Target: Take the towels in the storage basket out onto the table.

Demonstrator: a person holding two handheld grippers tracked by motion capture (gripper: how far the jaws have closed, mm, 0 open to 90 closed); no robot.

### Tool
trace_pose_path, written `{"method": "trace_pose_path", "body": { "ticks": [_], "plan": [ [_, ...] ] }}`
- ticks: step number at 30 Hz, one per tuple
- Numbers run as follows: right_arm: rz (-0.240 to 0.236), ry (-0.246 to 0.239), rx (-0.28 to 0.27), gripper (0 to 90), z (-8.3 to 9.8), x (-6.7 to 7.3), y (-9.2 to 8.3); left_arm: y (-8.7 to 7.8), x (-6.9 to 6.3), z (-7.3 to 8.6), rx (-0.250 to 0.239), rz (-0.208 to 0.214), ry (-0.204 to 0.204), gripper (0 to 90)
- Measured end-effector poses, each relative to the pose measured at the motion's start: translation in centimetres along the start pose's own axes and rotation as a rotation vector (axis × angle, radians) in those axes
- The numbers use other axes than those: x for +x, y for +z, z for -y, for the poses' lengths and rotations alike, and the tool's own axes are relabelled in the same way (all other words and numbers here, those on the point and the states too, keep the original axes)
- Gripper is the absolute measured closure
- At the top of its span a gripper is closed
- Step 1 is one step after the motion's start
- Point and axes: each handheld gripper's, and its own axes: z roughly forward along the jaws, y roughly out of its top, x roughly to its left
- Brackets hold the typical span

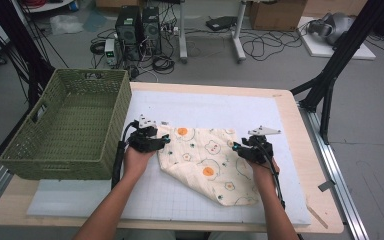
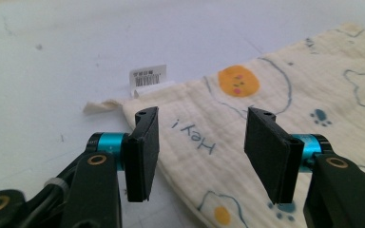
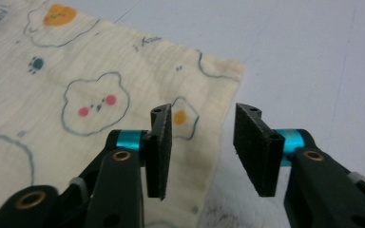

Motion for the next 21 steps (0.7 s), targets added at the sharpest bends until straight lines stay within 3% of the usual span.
{"method": "trace_pose_path", "body": {
  "ticks": [6, 9, 12, 15, 19, 21],
  "plan": [
    [-0.022, -0.007, -0.011, 46.3, 1.9, 0.4, -1.8, -0.9, -1.2, 0.3, 0.01, 0.123, 0.034, 48.6],
    [-0.037, 0.004, -0.021, 44.1, 3.2, 0.6, -2.9, -0.8, -2.6, 0.6, 0.028, 0.188, 0.059, 48.0],
    [-0.01, -0.04, -0.003, 42.9, 3.9, 0.9, -3.3, -0.4, -3.9, 1.1, 0.061, 0.211, 0.08, 46.5],
    [-0.033, 0.008, 0.011, 37.7, 3.9, 0.8, -2.8, 0.2, -4.5, 1.4, 0.126, 0.183, 0.112, 44.1],
    [-0.029, -0.026, 0.045, 37.4, 4.0, 1.5, -1.9, 0.8, -4.3, 1.6, 0.194, 0.048, 0.128, 43.1],
    [-0.04, -0.025, 0.048, 39.8, 3.9, 1.6, -1.7, 0.9, -3.8, 1.7, 0.202, 0.012, 0.106, 36.6]
  ]
}}
